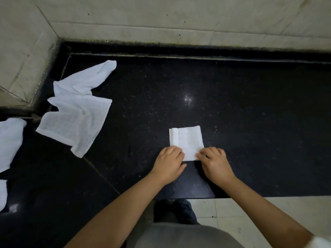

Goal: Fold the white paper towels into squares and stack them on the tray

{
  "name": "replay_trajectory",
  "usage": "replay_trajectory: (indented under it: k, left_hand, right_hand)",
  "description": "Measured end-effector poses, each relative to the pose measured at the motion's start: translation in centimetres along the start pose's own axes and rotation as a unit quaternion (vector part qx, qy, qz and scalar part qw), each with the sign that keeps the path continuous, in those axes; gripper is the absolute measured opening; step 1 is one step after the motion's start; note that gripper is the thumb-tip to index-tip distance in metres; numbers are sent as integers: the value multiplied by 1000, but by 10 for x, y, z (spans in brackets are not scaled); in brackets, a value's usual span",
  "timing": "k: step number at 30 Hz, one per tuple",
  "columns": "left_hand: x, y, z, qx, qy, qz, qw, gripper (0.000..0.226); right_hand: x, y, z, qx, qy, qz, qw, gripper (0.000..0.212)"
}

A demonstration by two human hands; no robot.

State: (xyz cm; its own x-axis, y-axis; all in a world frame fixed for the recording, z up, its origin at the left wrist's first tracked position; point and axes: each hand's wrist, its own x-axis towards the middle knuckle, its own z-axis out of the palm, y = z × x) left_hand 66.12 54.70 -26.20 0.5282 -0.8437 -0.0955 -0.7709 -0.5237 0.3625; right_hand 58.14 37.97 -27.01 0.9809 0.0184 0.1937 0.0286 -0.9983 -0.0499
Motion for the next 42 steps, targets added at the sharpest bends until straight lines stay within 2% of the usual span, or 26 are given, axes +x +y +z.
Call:
replay_trajectory:
  k: [3,5,8,9,11,13,15,17,19,21,23,25,27,29,30,31,34,38,41,42]
  left_hand:
    - [6,3,0,18,6,-30,999,39]
    - [16,5,-3,17,33,-41,999,38]
    - [35,3,-17,26,93,-60,993,13]
    - [42,0,-19,41,89,-73,992,17]
    - [47,-2,-17,61,44,-107,991,43]
    - [43,0,-21,90,20,-140,986,54]
    - [41,0,-16,101,-13,-147,984,55]
    - [39,0,-13,82,-65,-142,984,51]
    - [39,-3,-11,98,-65,-140,983,50]
    - [37,-7,-10,89,-58,-130,986,50]
    - [36,-9,-12,94,-71,-126,985,50]
    - [36,-8,-14,95,-68,-132,984,50]
    - [32,-8,-16,87,25,-92,992,46]
    - [25,-9,-7,75,103,-24,992,41]
    - [21,-10,-2,63,140,20,988,38]
    - [17,-11,3,57,143,46,987,35]
    - [11,-9,10,100,122,54,986,37]
    - [11,-9,11,113,102,46,987,40]
    - [12,-7,8,132,65,44,988,37]
    - [12,-6,7,136,57,45,988,32]
  right_hand:
    - [8,1,-6,15,-66,-17,998,38]
    - [11,2,-10,84,-73,-3,994,35]
    - [32,11,-14,220,-39,154,963,27]
    - [45,16,-16,237,-45,196,951,28]
    - [71,23,-17,248,-116,224,936,38]
    - [90,27,-18,254,-203,226,918,41]
    - [103,32,-20,247,-260,212,909,35]
    - [111,35,-25,218,-306,181,909,32]
    - [117,36,-28,149,-335,126,922,35]
    - [114,36,-27,76,-324,88,939,39]
    - [102,35,-24,44,-302,89,948,43]
    - [83,31,-25,42,-223,94,969,41]
    - [60,27,-25,59,-101,65,991,29]
    - [35,22,-25,63,-55,0,996,24]
    - [23,18,-23,62,-67,-34,995,30]
    - [13,15,-22,55,-88,-56,993,32]
    - [7,10,-23,22,-180,-74,981,25]
    - [13,11,-21,40,-198,-79,976,27]
    - [19,13,-25,36,-190,-105,976,5]
    - [21,14,-25,33,-193,-105,975,11]
